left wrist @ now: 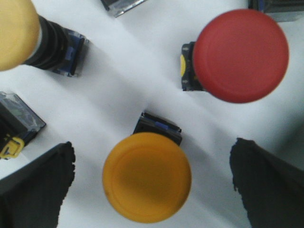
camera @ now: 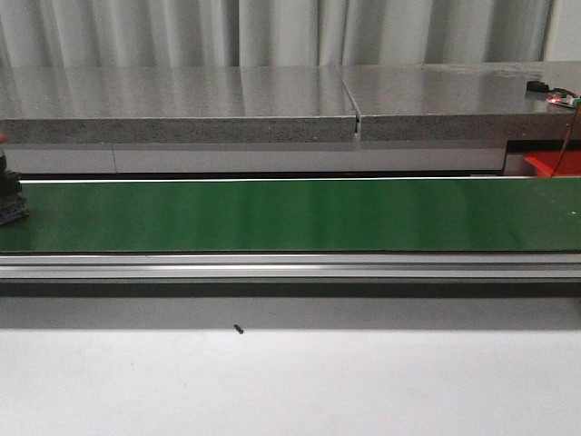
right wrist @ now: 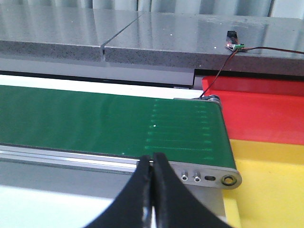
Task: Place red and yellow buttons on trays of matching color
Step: 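Grasp a yellow button from the table with the left gripper, then lower the yellow button onto the conveyor and open the left gripper, then lower the right gripper onto the red button on the belt and grasp it, then carry the red button into the red tray and open the right gripper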
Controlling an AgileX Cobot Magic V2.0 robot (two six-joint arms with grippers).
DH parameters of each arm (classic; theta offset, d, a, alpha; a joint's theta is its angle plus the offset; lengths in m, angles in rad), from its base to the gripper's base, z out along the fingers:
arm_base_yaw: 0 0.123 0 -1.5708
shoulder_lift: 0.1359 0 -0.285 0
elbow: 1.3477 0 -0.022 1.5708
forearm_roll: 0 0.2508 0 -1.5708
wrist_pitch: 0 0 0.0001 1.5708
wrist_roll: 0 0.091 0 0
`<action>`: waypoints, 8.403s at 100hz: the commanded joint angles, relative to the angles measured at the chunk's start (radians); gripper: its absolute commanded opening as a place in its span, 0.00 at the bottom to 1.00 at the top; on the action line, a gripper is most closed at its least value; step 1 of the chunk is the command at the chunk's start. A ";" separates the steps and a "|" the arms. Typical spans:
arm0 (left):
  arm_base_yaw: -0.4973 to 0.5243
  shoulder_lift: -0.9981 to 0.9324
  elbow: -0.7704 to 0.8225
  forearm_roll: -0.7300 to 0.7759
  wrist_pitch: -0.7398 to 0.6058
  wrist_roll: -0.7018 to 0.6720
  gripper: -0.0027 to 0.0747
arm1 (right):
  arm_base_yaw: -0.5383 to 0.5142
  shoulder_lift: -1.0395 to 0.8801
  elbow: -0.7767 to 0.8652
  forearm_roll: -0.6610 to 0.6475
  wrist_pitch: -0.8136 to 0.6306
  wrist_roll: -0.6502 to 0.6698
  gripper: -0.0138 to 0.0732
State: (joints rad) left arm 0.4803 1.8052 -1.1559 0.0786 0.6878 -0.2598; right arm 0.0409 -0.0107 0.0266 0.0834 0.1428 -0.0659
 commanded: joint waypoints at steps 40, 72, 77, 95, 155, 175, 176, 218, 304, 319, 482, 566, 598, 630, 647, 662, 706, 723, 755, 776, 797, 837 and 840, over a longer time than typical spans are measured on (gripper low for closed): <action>-0.004 -0.010 -0.040 -0.007 -0.065 0.004 0.73 | 0.002 -0.019 -0.016 -0.007 -0.080 -0.002 0.03; -0.004 -0.013 -0.040 -0.007 -0.074 0.004 0.19 | 0.002 -0.019 -0.016 -0.007 -0.080 -0.002 0.03; -0.004 -0.018 -0.040 -0.007 -0.069 0.004 0.13 | 0.002 -0.019 -0.016 -0.007 -0.080 -0.002 0.03; -0.004 -0.081 -0.040 -0.007 -0.035 0.004 0.01 | 0.002 -0.019 -0.016 -0.007 -0.080 -0.002 0.03; -0.172 -0.322 -0.113 -0.201 0.075 0.177 0.01 | 0.002 -0.019 -0.016 -0.007 -0.080 -0.002 0.03; -0.251 -0.263 -0.118 -0.201 0.038 0.179 0.01 | 0.002 -0.019 -0.016 -0.007 -0.080 -0.002 0.03; -0.254 -0.260 -0.118 -0.201 0.036 0.179 0.01 | 0.002 -0.019 -0.016 -0.007 -0.080 -0.002 0.03; -0.285 -0.159 -0.118 -0.210 0.034 0.179 0.07 | 0.002 -0.019 -0.016 -0.007 -0.080 -0.002 0.03; -0.300 -0.517 -0.091 -0.228 0.013 0.242 0.93 | 0.002 -0.019 -0.016 -0.007 -0.080 -0.002 0.03; -0.358 -0.711 0.025 -0.228 -0.054 0.260 0.93 | 0.002 -0.019 -0.016 -0.007 -0.080 -0.002 0.03; -0.504 -1.418 0.663 -0.246 -0.255 0.260 0.01 | 0.002 0.658 -0.949 0.111 0.732 -0.021 0.03; -0.504 -1.418 0.663 -0.246 -0.255 0.260 0.01 | 0.021 1.081 -1.035 0.356 0.703 -0.245 0.84; -0.504 -1.418 0.663 -0.246 -0.255 0.260 0.01 | 0.234 1.281 -1.075 0.309 0.595 -0.258 0.84; -0.504 -1.418 0.663 -0.246 -0.255 0.260 0.01 | 0.331 1.499 -1.301 0.230 0.599 -0.257 0.84; -0.504 -1.418 0.663 -0.246 -0.255 0.260 0.01 | 0.341 1.603 -1.400 0.207 0.627 -0.257 0.84; -0.483 -1.418 0.663 -0.246 -0.255 0.260 0.01 | 0.341 1.674 -1.458 0.205 0.632 -0.257 0.84; -0.483 -1.418 0.663 -0.246 -0.255 0.260 0.01 | 0.341 1.759 -1.487 0.205 0.662 -0.248 0.59; -0.483 -1.418 0.663 -0.246 -0.255 0.260 0.01 | 0.340 1.759 -1.492 0.205 0.704 -0.246 0.28; -0.483 -1.418 0.663 -0.246 -0.255 0.260 0.01 | 0.180 1.755 -1.672 0.203 0.877 -0.225 0.28; -0.483 -1.418 0.663 -0.246 -0.255 0.260 0.01 | -0.087 1.765 -1.785 0.205 0.897 -0.211 0.28; -0.483 -1.418 0.663 -0.246 -0.255 0.260 0.01 | -0.321 1.832 -1.833 0.208 0.867 -0.194 0.28; -0.483 -1.418 0.663 -0.246 -0.255 0.260 0.01 | -0.425 2.029 -1.833 0.218 0.738 -0.192 0.28; -0.483 -1.418 0.663 -0.246 -0.255 0.260 0.01 | -0.425 2.037 -1.833 0.218 0.728 -0.192 0.28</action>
State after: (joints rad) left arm -0.0036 0.3813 -0.4620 -0.1551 0.5084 0.0000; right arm -0.3788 2.0635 -1.7753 0.2747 0.9351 -0.2549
